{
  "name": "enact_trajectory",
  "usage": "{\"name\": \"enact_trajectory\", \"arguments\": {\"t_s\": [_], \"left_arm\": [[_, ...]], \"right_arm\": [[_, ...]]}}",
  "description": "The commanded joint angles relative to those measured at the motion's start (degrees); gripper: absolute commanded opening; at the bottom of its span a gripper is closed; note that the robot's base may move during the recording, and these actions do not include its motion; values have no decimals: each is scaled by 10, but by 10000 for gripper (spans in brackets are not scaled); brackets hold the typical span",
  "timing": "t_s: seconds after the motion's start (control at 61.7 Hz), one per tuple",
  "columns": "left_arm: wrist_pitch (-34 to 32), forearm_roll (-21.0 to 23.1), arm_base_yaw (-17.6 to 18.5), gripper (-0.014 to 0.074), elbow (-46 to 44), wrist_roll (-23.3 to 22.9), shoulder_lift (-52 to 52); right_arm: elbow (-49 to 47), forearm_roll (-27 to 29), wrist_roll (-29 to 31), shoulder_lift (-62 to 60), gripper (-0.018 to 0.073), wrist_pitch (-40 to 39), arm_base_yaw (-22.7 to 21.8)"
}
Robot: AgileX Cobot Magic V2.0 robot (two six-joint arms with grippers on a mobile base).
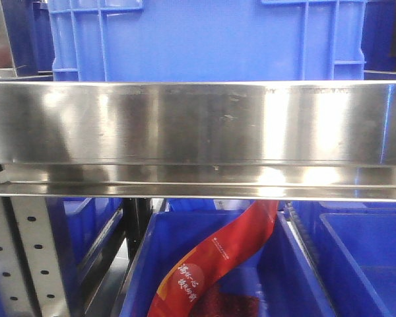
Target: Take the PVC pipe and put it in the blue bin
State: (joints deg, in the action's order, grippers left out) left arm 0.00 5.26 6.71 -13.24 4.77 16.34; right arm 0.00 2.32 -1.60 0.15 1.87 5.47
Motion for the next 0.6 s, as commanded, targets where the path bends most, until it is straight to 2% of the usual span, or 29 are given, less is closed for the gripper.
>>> {"name": "enact_trajectory", "arguments": {"t_s": [0.0,0.146,0.308,0.373,0.583], "left_arm": [[-8,-7,-28,-111,29,2,-35],[-10,-7,-60,-111,84,2,-96],[-11,-6,-60,-111,132,2,-163],[23,-5,-60,-111,132,2,-163],[17,-5,-60,-111,132,2,-163]], "right_arm": [[0,2,2,-2,-167,-15,-3],[0,2,2,-2,-167,-15,-3],[0,2,2,-2,-167,-15,-3],[0,2,2,-2,-167,-15,-3],[0,2,2,-2,-167,-15,-3]]}}
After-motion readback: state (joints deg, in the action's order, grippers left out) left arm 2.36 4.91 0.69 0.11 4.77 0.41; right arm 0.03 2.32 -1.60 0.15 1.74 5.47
